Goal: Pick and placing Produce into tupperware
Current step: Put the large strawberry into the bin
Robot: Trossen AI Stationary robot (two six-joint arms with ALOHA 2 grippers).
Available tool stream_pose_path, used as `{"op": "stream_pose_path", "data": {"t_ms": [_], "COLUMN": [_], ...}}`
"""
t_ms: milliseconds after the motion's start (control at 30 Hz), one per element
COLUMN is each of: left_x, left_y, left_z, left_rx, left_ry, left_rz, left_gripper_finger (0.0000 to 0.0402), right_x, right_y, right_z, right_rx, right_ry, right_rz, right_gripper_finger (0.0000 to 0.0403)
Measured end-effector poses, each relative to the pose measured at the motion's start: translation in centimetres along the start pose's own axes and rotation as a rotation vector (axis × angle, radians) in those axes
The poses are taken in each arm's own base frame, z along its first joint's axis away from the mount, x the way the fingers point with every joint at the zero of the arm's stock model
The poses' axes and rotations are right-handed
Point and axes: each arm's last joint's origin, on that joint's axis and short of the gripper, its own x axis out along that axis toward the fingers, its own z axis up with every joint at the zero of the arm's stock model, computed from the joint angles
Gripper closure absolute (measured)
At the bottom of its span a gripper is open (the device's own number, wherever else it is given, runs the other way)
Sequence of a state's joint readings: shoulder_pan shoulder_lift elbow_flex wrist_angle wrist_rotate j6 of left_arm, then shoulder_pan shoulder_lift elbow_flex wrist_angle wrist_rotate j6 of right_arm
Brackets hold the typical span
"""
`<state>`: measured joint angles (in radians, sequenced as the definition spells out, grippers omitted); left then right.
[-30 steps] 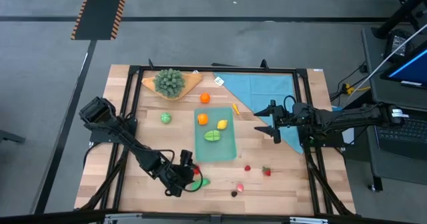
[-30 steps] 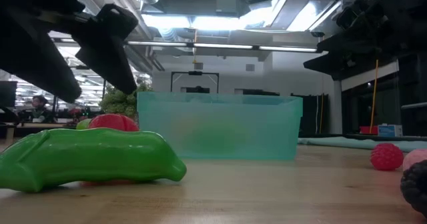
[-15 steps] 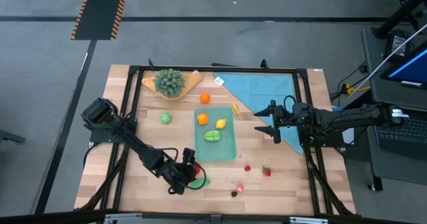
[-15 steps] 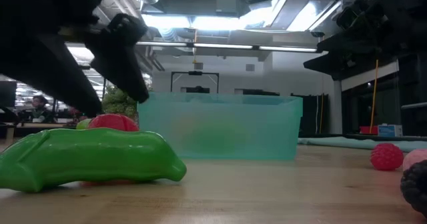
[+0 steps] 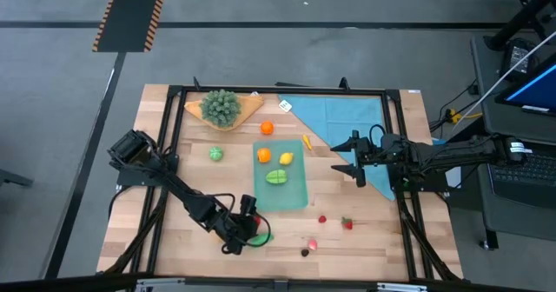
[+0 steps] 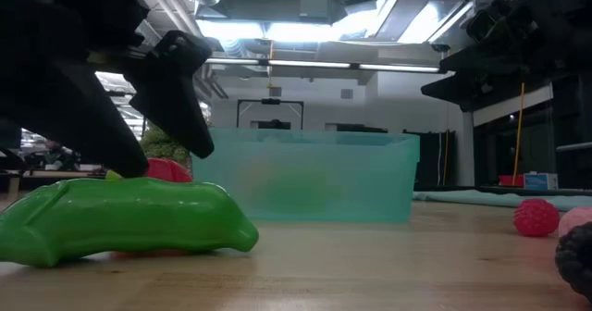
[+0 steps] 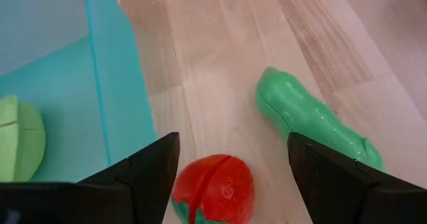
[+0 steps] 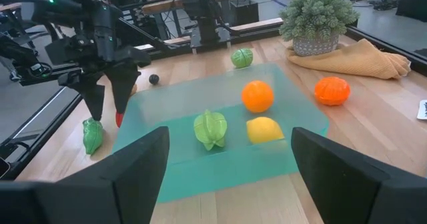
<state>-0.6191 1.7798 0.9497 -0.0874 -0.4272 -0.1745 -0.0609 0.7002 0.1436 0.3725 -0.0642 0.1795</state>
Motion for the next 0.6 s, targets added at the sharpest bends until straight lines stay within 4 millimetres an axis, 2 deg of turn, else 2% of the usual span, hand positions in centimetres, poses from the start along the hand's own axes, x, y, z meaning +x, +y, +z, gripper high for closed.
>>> {"op": "stream_pose_path", "data": {"t_ms": [600], "left_x": [0.4], "left_y": [-0.16], "left_z": [-0.38], "left_rx": [-0.074], "left_ry": [0.024], "left_rz": [-0.007], "left_gripper_finger": [0.0131], "right_x": [0.0], "right_y": [0.0], "right_z": [0.0], "right_rx": [0.0], "right_ry": [0.0], "right_rz": [0.0], "right_gripper_finger": [0.0086]}}
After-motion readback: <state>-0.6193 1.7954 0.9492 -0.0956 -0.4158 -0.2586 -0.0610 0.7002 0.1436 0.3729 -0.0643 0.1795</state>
